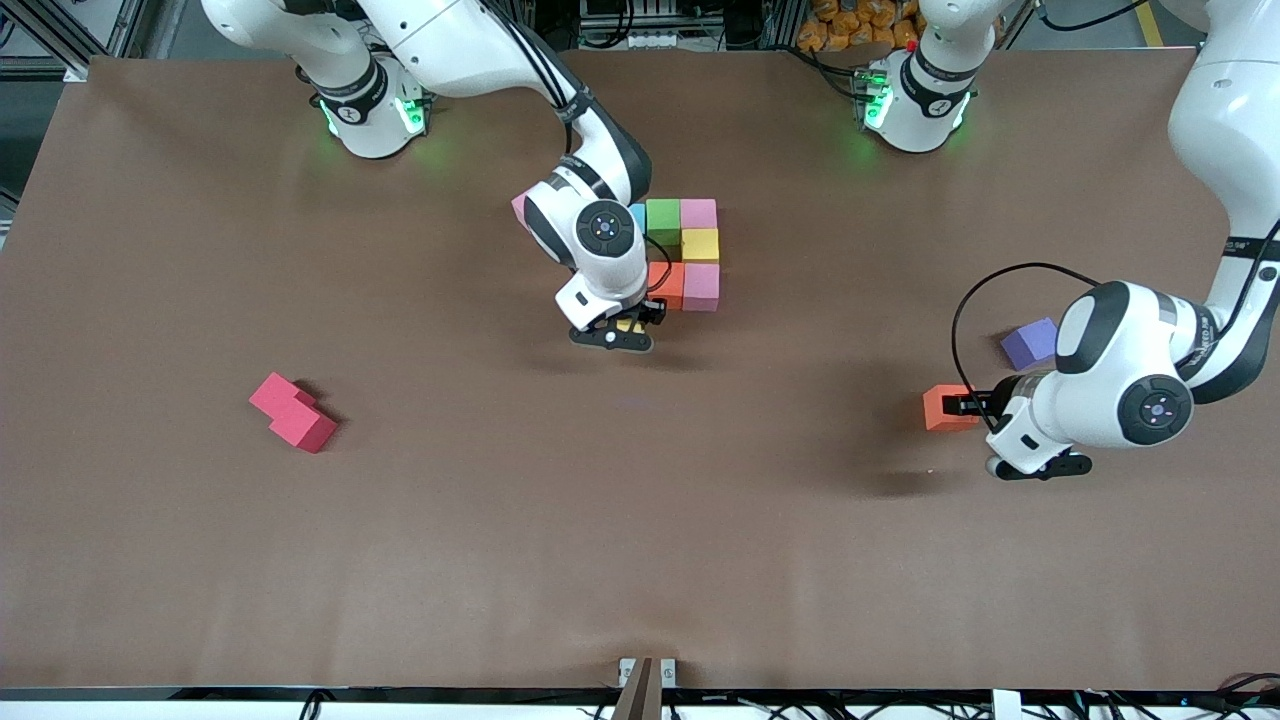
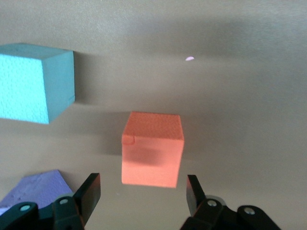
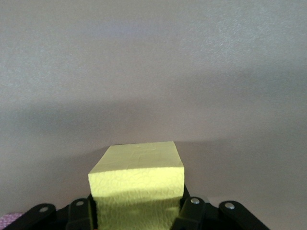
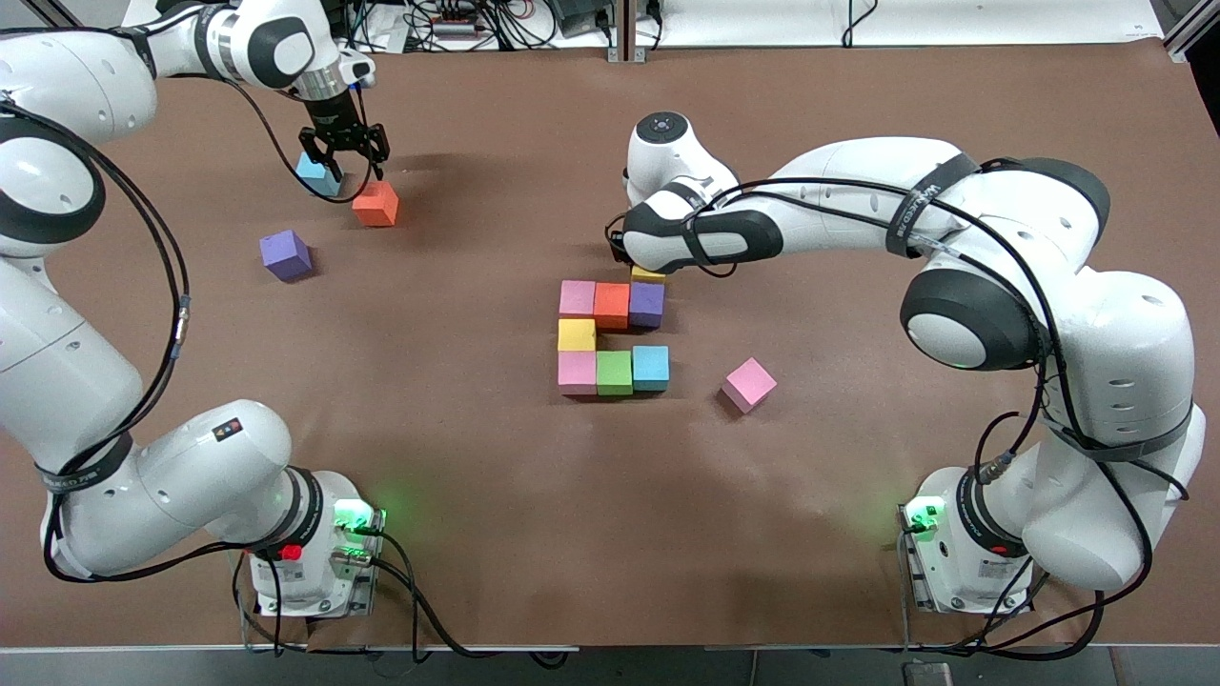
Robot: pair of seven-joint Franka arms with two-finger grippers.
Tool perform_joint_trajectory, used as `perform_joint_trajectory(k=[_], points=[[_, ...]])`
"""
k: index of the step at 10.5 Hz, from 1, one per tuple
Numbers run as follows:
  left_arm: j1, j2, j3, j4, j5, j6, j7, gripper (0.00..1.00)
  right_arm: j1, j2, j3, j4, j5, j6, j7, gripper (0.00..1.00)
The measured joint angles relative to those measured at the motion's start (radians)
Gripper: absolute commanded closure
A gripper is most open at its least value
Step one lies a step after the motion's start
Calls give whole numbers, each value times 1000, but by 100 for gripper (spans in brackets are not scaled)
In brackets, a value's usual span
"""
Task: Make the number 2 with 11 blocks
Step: 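Move the left gripper to the orange cube while the right gripper lowers yellow, then grasp the orange cube with the left gripper while the right gripper places yellow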
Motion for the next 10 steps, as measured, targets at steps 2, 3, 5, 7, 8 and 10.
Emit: perform_joint_trajectory(k=[2, 3, 5, 7, 8, 10], points=[[0, 21, 0, 0, 12, 29, 0, 19, 5, 0, 0, -1, -6, 1, 0, 70], [0, 25, 0, 1, 17, 38, 0, 19, 7, 0, -1, -2, -14, 2, 0, 70], [4, 22, 0, 16, 26, 42, -21, 19, 10, 0, -1, -2, -30, 2, 0, 70], [7, 8, -2, 23, 27, 43, -58, 19, 11, 0, -1, -3, -35, 2, 0, 70], [7, -2, -6, 18, 27, 43, -89, 19, 12, 0, -1, -4, -36, 2, 0, 70], [8, -58, -18, -44, 29, 94, -135, 19, 14, 0, -1, -6, -39, 4, 0, 70]])
